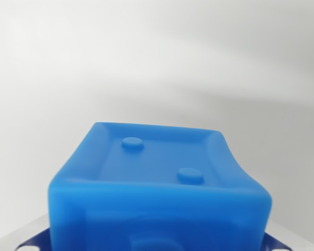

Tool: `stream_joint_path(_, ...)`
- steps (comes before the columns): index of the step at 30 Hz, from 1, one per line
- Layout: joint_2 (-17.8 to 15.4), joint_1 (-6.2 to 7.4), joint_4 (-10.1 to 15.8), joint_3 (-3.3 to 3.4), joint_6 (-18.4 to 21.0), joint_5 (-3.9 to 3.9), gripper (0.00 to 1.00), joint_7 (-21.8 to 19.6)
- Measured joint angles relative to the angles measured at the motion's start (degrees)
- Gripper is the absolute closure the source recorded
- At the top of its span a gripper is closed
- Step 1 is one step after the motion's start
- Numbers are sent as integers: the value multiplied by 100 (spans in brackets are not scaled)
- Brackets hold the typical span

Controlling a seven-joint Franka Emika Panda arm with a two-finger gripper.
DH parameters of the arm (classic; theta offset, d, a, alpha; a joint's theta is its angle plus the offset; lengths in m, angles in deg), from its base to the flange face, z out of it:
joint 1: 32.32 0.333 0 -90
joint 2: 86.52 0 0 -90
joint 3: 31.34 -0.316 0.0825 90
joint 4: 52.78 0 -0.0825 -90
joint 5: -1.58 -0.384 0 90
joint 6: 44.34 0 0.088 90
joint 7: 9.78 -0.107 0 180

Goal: Stack cube

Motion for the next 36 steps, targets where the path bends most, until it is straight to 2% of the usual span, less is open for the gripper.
stream_joint_path(36, -281, 681, 255, 5, 2, 0, 100, -1385)
